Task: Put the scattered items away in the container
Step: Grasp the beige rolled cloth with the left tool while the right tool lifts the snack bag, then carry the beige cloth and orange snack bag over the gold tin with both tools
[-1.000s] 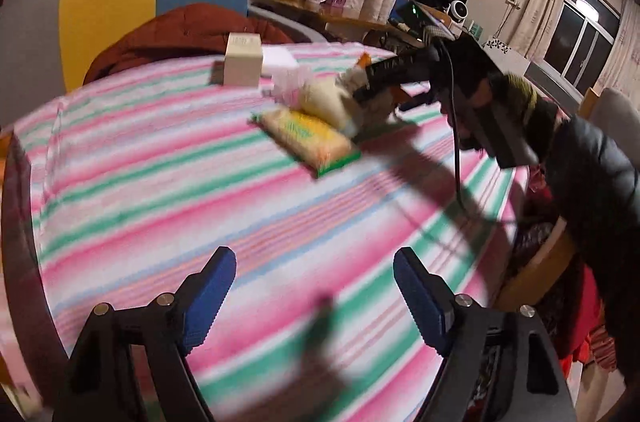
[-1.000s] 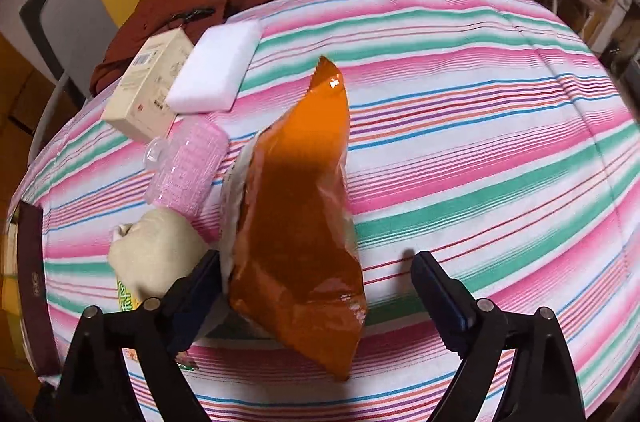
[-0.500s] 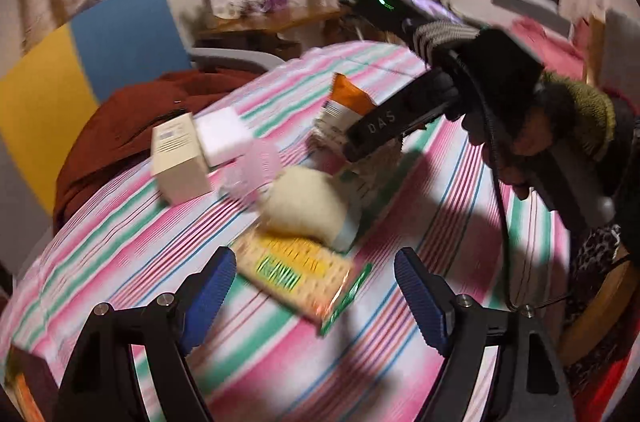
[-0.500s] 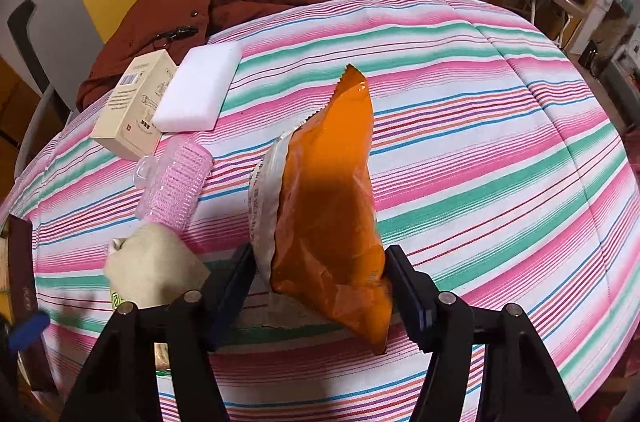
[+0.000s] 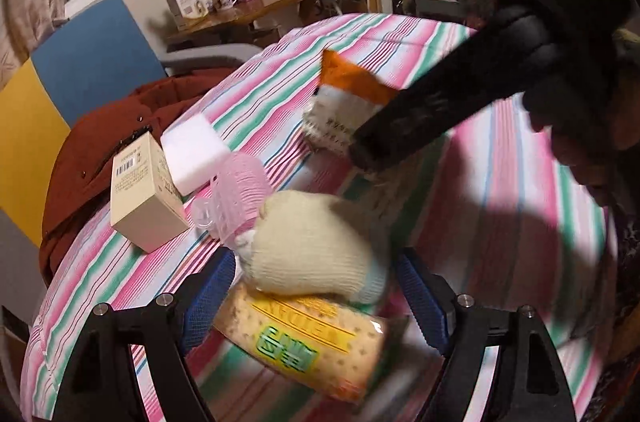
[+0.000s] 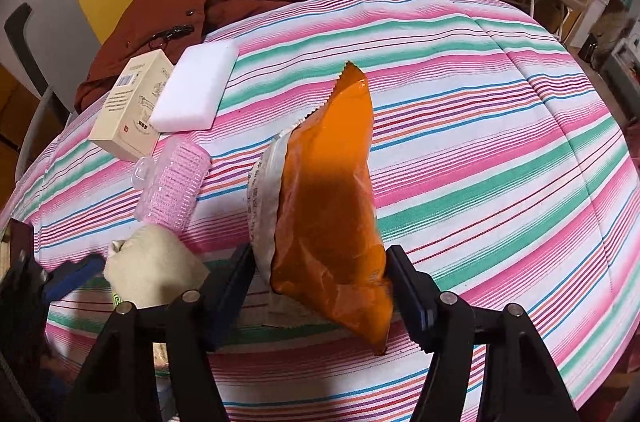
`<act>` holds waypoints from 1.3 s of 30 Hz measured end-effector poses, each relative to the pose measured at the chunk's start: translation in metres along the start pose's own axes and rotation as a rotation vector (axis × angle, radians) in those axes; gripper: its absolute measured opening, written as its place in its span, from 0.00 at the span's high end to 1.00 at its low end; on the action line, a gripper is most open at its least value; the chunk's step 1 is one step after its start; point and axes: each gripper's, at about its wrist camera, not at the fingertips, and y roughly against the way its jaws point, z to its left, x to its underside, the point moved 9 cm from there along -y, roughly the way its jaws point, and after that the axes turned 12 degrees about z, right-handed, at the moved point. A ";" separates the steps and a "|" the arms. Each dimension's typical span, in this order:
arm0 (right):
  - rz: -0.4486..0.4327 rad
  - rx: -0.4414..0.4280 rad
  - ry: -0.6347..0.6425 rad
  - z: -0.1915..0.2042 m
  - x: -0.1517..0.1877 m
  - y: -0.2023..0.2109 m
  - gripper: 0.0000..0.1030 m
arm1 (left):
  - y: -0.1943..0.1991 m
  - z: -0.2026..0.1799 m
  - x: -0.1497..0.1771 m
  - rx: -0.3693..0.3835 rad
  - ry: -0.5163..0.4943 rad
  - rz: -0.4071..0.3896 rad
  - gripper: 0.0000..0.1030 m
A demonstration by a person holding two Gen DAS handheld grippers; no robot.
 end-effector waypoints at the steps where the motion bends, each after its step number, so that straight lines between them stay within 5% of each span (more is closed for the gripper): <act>1: 0.001 -0.002 -0.003 0.000 0.000 0.000 0.34 | -0.002 0.002 -0.001 0.012 0.010 0.000 0.19; 18: 0.003 0.018 0.016 0.006 0.001 -0.007 0.34 | -0.007 -0.001 -0.008 -0.025 0.019 -0.033 0.29; 27: -0.030 0.073 0.059 0.009 -0.001 -0.005 0.39 | 0.022 0.001 0.001 0.030 0.110 -0.085 0.32; 39: -0.047 0.104 0.074 0.007 -0.001 -0.004 0.39 | 0.084 -0.020 0.091 0.071 0.256 -0.126 0.32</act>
